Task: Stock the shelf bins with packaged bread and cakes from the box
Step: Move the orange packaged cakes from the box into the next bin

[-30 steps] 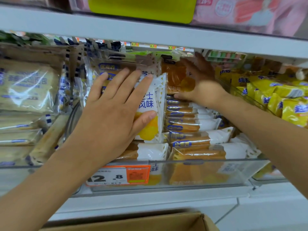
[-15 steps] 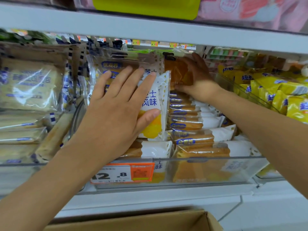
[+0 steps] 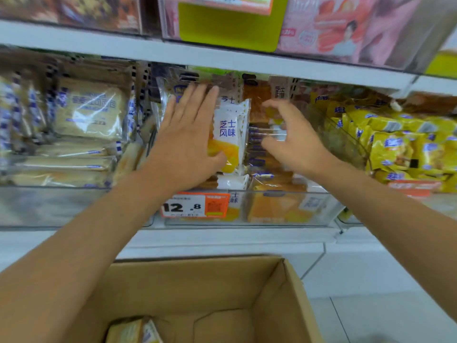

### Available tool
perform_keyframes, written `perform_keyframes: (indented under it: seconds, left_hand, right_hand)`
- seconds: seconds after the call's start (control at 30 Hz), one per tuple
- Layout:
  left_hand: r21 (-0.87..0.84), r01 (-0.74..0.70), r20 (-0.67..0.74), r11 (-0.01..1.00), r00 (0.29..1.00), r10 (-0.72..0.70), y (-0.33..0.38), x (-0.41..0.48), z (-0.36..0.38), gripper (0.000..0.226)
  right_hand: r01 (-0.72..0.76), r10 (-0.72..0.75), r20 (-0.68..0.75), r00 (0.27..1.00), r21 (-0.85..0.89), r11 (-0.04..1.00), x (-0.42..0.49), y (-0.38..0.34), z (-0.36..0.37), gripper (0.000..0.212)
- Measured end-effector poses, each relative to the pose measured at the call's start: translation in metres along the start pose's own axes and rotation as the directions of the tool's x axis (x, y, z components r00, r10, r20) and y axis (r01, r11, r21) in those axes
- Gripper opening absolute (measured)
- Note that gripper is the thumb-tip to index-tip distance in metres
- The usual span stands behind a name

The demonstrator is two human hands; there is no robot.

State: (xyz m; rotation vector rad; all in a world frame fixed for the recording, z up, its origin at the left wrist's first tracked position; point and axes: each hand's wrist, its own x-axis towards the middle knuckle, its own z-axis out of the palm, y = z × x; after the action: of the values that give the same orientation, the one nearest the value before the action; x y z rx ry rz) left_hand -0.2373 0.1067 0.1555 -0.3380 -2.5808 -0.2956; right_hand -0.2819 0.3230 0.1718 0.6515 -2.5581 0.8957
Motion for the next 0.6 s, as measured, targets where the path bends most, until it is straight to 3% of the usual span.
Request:
perform_keyframes:
  seconds: [0.1, 0.2, 0.33, 0.43, 0.5, 0.6]
  left_hand:
    - [0.071, 0.014, -0.218, 0.997, 0.976, 0.001, -0.001, -0.023, -0.004, 0.048]
    - [0.068, 0.015, -0.07, 0.998, 0.997, -0.011, -0.007, -0.035, -0.007, 0.034]
    - [-0.003, 0.011, 0.021, 1.0, 1.0, -0.01, -0.004, -0.037, -0.019, 0.034]
    - [-0.054, 0.087, 0.054, 0.995, 0.995, -0.084, 0.007, -0.057, -0.027, 0.021]
    - [-0.184, 0.153, 0.128, 0.971, 0.983, -0.13, 0.016, -0.082, -0.029, 0.011]
    - [-0.282, 0.264, 0.275, 0.922, 0.943, -0.186, 0.021, -0.129, -0.02, 0.008]
  right_hand:
    - [0.06, -0.057, -0.058, 0.997, 0.04, 0.997, -0.024, -0.024, 0.013, 0.068]
    - [0.093, -0.096, -0.043, 0.994, -0.065, 0.994, -0.023, -0.036, 0.029, 0.063]
    - [0.0, 0.006, 0.031, 1.0, -0.165, 0.986, -0.024, -0.042, 0.038, 0.057]
    - [0.046, -0.065, -0.076, 0.995, -0.236, 0.971, -0.047, -0.055, 0.033, 0.048]
    - [0.059, -0.097, -0.14, 0.985, -0.251, 0.966, -0.071, -0.067, 0.032, 0.033]
    - [0.038, -0.047, -0.049, 0.998, -0.18, 0.983, -0.118, -0.078, 0.043, 0.025]
